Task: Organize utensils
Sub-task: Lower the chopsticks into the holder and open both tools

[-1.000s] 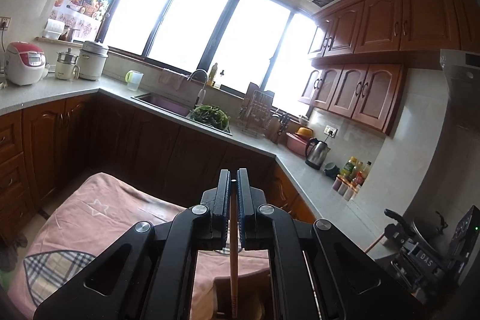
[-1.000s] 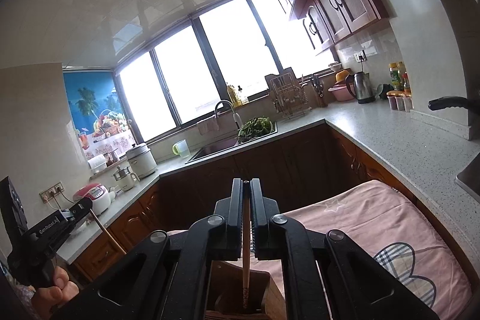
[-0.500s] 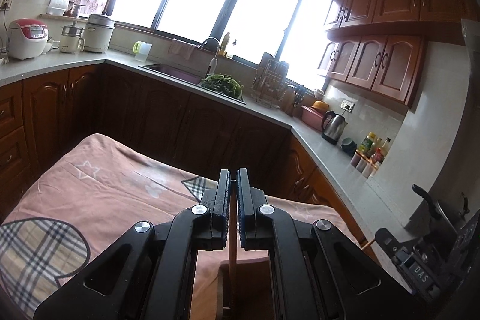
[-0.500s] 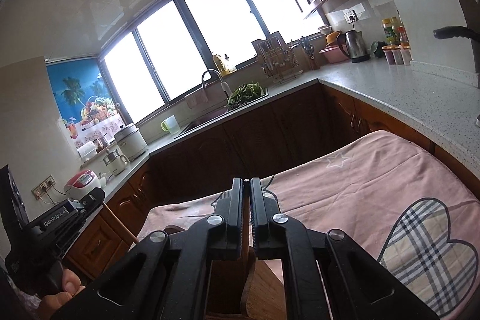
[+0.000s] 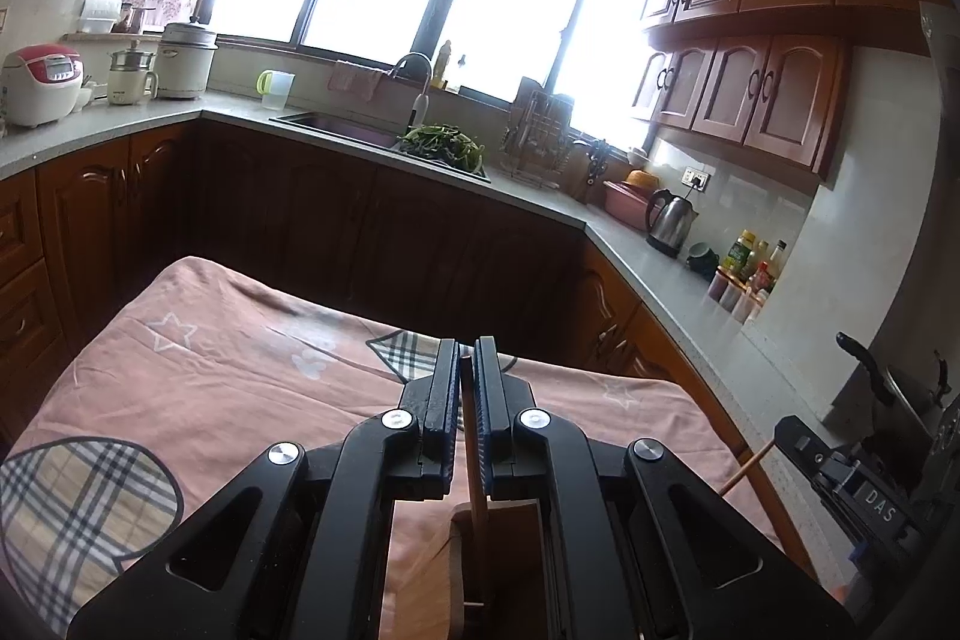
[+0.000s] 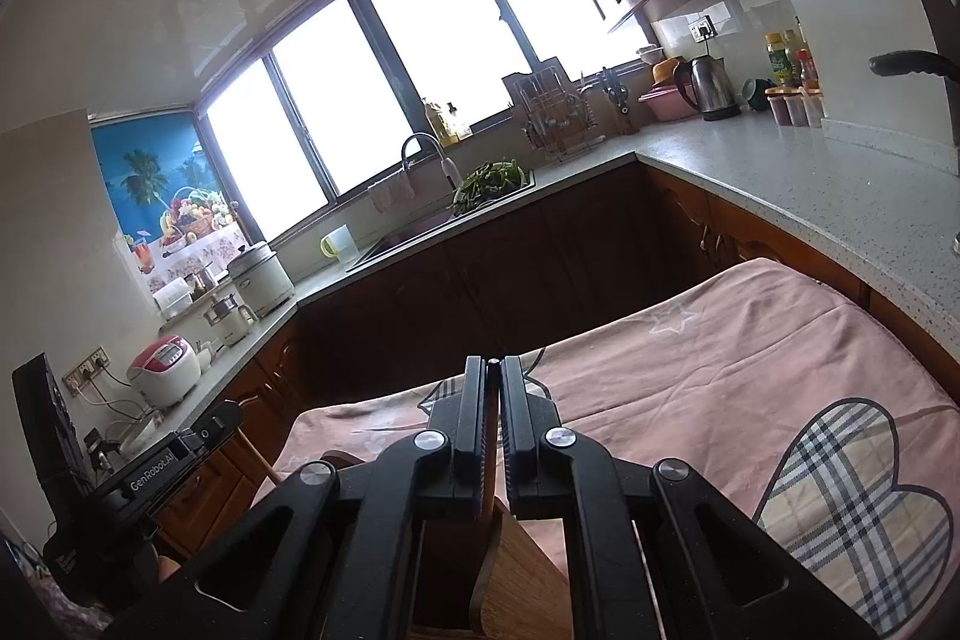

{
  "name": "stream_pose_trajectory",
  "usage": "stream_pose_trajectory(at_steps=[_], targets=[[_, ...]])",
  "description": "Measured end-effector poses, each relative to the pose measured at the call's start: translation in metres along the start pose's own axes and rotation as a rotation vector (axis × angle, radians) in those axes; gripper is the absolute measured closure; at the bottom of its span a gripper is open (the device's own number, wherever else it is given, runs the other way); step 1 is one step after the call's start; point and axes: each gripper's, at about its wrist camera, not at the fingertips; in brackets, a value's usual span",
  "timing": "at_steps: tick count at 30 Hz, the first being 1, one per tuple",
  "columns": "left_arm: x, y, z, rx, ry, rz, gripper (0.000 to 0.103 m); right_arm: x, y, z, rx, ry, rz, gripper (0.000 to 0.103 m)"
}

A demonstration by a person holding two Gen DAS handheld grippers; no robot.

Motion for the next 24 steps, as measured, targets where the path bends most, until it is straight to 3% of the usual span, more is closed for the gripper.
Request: stream_pose_trajectory(at_steps=[3,5,6,7,9,10,15,18,24], targets=[[-0.003,0.000,0.002,-0.017,0.000,-0.005,0.098,0.000,-0.002,0.000,-0.013,0.000,0.002,0.093],[-0.005,0.000,0.001,-0.029,0.002,-0.012,0.086,0.002,-0.002,0.000,-0.018,-0.001,0.006,0.091],[-0.007,0.000,-0.001,-0.032,0.005,-0.020,0.064,0.003,-0.001,-0.001,-0.020,-0.001,0.011,0.087],[-0.008,0.000,-0.004,-0.023,0.005,-0.026,0.050,0.005,0.000,-0.003,-0.020,-0.001,0.020,0.083],[-0.010,0.002,-0.013,-0.010,-0.004,-0.025,0.040,0.009,0.001,-0.008,-0.016,-0.018,0.045,0.051],[-0.010,0.002,-0.016,-0.012,-0.002,-0.024,0.032,0.011,0.002,-0.011,-0.009,-0.024,0.054,0.046],[-0.018,0.010,-0.044,-0.009,-0.006,-0.019,0.015,0.016,0.009,-0.034,0.008,-0.043,0.073,0.021],[-0.023,0.020,-0.061,-0.015,-0.015,-0.019,0.008,0.018,0.017,-0.051,0.017,-0.049,0.077,0.012],[-0.031,0.046,-0.092,-0.050,-0.020,0.000,0.007,0.016,0.035,-0.083,0.007,-0.062,0.082,0.009]])
Point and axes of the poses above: each gripper's, at about its wrist camera, not at the fingertips, and z roughly the way its jaws point, x to its right, y to its underside, and after that the axes turned 11 degrees about -x, right-handed
